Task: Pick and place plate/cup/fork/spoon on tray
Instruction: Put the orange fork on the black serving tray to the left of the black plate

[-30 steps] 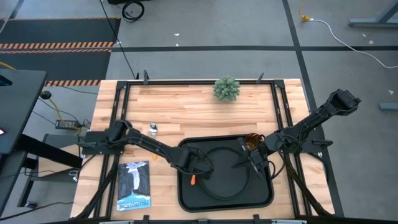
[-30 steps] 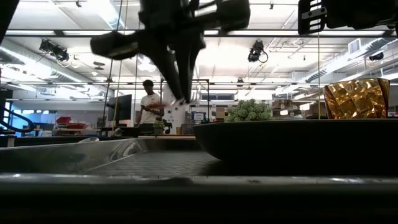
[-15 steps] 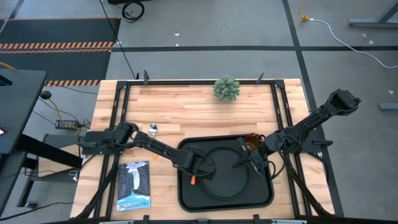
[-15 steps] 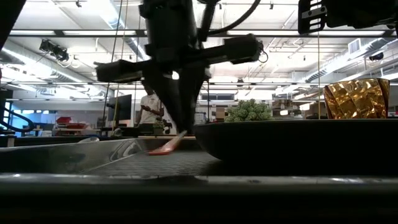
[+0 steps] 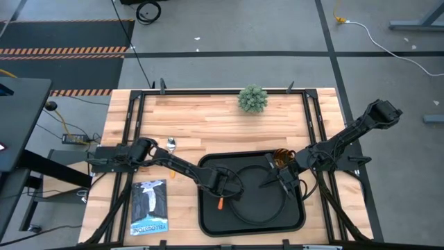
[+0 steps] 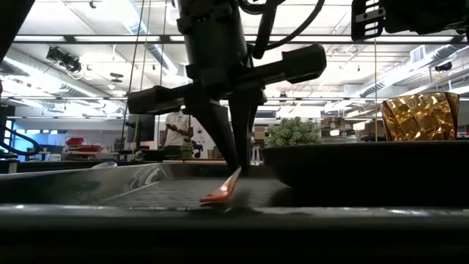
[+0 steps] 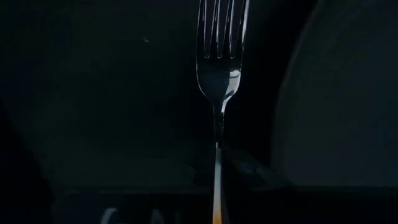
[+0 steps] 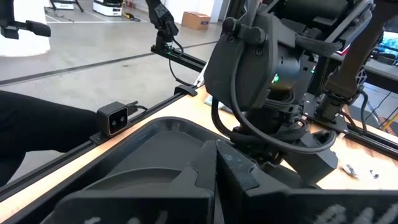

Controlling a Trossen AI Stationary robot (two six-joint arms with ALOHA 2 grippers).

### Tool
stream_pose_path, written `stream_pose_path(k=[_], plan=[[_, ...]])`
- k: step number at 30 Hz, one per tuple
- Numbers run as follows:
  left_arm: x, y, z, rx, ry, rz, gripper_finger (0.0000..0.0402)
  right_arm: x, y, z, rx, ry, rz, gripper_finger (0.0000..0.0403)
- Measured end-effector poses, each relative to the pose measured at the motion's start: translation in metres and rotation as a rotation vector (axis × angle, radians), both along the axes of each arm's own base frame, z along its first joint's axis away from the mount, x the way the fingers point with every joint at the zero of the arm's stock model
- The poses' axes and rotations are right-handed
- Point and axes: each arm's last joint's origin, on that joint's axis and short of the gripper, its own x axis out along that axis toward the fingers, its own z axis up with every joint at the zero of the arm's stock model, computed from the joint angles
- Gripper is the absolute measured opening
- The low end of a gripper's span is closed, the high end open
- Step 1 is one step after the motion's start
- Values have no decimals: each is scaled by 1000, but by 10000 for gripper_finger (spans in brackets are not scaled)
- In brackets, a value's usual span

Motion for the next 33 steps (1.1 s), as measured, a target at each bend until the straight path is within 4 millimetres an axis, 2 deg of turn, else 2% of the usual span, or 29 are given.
stream_pose_path(k=[10, 20, 33], plan=[[1, -6, 1, -73, -23, 62, 16, 0, 0, 0, 4, 2, 1, 10], [7, -9, 14, -93, -81, 137, 16, -2, 4, 0, 11, 6, 51, 10], [-4, -20, 12, -86, -18, 176, 16, -6, 12, 0, 11, 10, 91, 10]])
